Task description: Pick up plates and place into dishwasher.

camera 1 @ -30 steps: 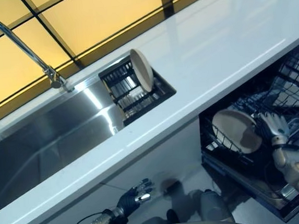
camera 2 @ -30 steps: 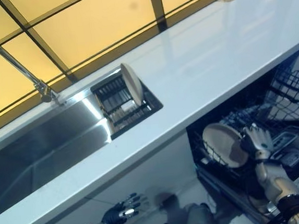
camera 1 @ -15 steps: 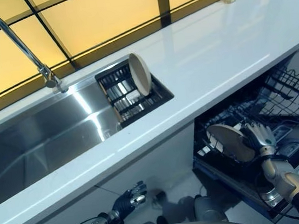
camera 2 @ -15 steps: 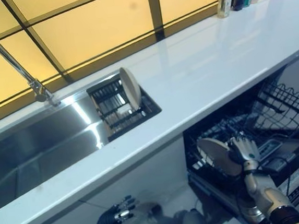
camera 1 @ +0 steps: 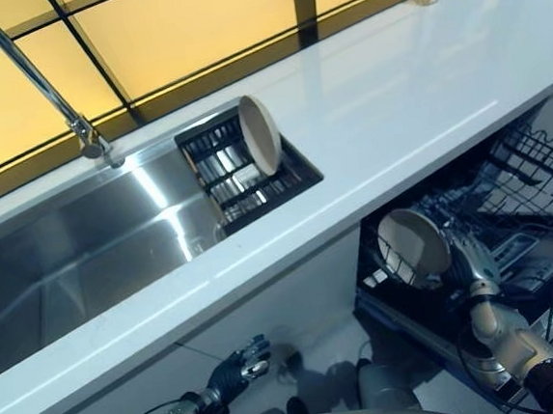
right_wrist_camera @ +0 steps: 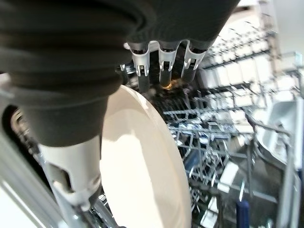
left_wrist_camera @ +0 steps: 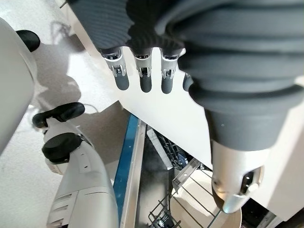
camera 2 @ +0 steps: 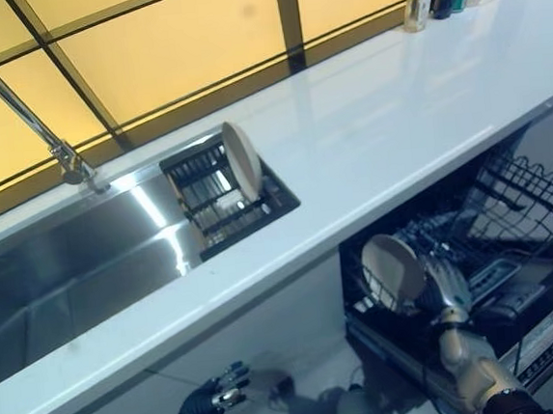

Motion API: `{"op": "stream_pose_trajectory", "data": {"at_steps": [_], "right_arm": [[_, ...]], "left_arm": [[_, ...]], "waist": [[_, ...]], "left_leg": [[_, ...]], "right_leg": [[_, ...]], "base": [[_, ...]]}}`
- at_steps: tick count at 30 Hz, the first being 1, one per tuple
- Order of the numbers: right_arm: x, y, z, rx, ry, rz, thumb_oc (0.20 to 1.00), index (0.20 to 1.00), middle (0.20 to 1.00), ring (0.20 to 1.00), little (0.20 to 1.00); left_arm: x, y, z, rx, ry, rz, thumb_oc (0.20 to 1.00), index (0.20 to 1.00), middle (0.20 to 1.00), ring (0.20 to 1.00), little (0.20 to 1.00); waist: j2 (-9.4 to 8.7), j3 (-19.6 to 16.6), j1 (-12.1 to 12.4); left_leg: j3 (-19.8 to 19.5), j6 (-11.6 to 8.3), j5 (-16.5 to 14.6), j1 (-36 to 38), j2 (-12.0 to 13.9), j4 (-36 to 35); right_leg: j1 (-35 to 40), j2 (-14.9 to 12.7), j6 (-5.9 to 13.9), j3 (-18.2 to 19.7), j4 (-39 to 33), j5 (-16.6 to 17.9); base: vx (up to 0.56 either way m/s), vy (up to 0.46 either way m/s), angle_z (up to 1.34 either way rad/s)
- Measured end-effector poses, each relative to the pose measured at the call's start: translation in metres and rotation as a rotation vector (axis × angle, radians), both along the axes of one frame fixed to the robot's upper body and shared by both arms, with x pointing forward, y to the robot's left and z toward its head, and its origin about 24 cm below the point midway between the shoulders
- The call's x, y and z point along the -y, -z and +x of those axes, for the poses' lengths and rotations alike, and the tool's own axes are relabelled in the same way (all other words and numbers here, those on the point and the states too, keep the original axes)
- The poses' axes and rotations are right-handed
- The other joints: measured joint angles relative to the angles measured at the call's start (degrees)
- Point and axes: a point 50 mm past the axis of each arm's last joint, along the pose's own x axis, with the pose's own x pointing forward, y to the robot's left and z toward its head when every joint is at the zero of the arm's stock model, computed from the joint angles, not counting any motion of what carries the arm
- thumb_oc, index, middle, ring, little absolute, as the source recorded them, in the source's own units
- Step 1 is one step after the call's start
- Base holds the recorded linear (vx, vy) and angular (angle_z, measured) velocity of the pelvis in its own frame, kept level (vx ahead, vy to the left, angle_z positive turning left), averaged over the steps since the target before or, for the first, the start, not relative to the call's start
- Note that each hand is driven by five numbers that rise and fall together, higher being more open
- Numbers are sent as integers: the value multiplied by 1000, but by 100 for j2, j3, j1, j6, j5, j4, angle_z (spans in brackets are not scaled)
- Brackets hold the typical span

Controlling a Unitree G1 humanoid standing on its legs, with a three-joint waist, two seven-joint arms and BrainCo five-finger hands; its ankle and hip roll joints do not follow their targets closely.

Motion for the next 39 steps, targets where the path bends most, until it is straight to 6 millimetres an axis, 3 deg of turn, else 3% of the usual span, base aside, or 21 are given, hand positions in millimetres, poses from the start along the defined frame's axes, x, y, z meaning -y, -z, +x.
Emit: {"op": "stream_pose_trajectory", "data": {"at_steps": [9, 21, 36, 39], "right_arm": [[-6, 3, -9, 51, 56, 252, 1000, 1000, 1000, 1000, 1000], [4, 7, -23, 162, 264, 572, 1000, 1000, 1000, 1000, 1000], [28, -1, -44, 726, 671, 1117, 1000, 1000, 1000, 1000, 1000], [32, 1, -52, 853, 756, 1234, 1000, 1000, 1000, 1000, 1000]], "left_arm": [[-7, -1, 2, 7, -44, 14, 1000, 1000, 1000, 1000, 1000], [-15, -2, 1, 10, -94, 26, 1000, 1000, 1000, 1000, 1000], [-15, -3, -4, 59, -134, 28, 1000, 1000, 1000, 1000, 1000], [-14, -2, -3, 71, -132, 29, 1000, 1000, 1000, 1000, 1000]], "waist": [[-44, 156, -15], [-196, 343, -28], [-232, 331, -177], [-265, 65, -178]], "left_leg": [[10, -2, -1, 6, 2, 0], [50, -23, -19, 88, 23, -7], [88, -50, -72, 226, 90, -52], [89, -51, -71, 272, 93, -135]], "right_leg": [[4, 8, 1, 11, -2, 1], [63, 50, -2, 62, -8, 0], [341, 153, -14, 99, -294, 96], [384, 163, -17, 101, -383, 111]], "base": [[0, 0, 0], [-1, 1, -2], [4, 27, -2], [-9, 44, -2]]}}
